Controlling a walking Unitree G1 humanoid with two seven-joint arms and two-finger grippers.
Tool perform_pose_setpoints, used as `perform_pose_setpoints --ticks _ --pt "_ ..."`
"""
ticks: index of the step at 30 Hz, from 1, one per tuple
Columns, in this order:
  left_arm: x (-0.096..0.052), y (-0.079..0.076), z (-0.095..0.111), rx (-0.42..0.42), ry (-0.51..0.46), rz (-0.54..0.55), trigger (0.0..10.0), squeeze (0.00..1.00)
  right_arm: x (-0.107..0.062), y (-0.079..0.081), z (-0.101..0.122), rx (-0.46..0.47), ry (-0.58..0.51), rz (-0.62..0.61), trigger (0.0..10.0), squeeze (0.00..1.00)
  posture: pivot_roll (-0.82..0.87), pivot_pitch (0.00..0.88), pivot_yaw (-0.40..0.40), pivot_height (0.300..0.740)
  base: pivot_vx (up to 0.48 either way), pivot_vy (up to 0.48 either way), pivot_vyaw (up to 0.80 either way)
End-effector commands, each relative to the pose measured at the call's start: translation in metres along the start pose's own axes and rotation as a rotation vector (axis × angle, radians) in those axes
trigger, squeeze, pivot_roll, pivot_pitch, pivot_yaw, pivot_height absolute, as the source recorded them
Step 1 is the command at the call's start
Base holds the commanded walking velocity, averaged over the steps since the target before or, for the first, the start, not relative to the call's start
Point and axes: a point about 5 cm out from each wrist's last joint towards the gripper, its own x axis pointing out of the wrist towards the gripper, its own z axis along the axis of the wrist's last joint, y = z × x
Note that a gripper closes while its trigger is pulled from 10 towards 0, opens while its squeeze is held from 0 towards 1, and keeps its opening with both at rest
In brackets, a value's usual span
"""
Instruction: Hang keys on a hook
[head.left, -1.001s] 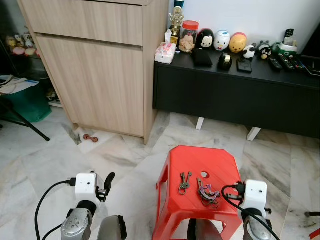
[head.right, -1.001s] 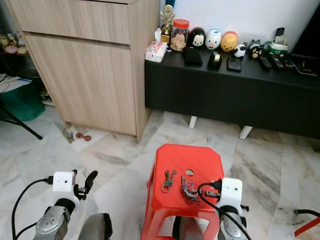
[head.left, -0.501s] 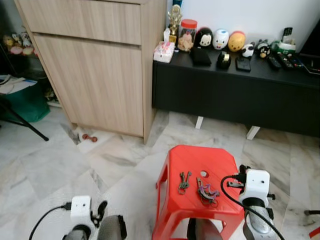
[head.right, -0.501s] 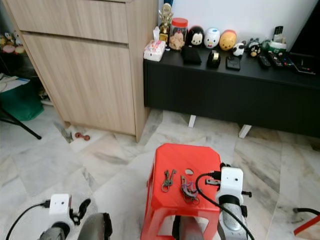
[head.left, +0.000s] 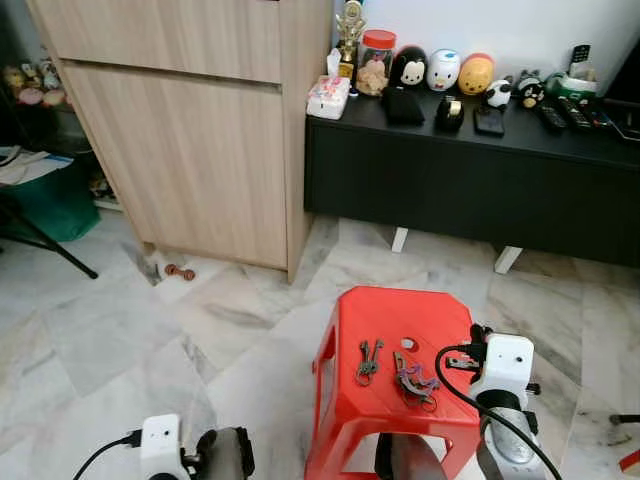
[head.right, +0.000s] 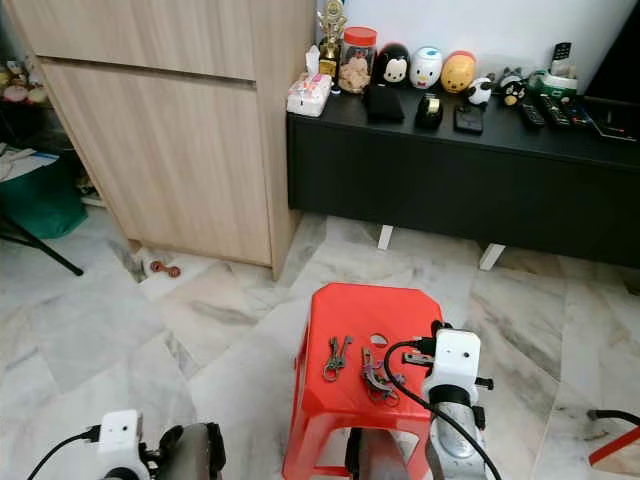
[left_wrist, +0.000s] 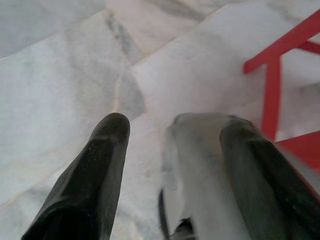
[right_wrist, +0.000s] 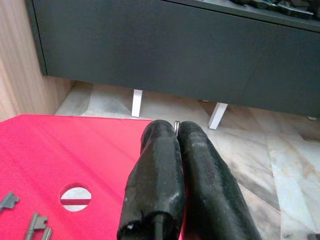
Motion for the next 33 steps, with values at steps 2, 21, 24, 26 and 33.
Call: perform_pose_setpoints --ticks 2,21,24,26,33 --pt "-0.009 0.001 -0.021 -0.009 0.076 0.016 10.0 0.00 0.000 -0.005 0.005 0.010 -0.018 -0.015 10.0 0.00 0.03 0.018 -0.075 0.588 0.000 0.000 0.00" --pt "0.007 -0.007 0.056 -0.082 -0.350 -0.018 10.0 0.00 0.000 -0.003 0.007 0.018 -0.023 0.019 10.0 0.00 0.04 0.000 -0.077 0.588 -0.040 0.000 0.00" --pt "0.007 -0.007 0.057 -0.089 -0.355 -0.026 10.0 0.00 0.001 -0.003 0.006 0.016 -0.021 0.021 10.0 0.00 0.04 0.000 -0.077 0.588 -0.268 0.000 0.00" --pt "0.007 -0.007 0.058 -0.089 -0.355 -0.028 10.0 0.00 0.001 -0.003 0.006 0.016 -0.021 0.023 10.0 0.00 0.04 0.000 -0.077 0.588 -0.270 0.000 0.00" --pt "0.007 -0.011 0.052 -0.081 -0.328 -0.045 10.0 0.00 0.003 0.000 0.007 0.022 -0.019 0.029 10.0 0.00 0.03 0.000 -0.077 0.588 -0.269 0.000 0.00"
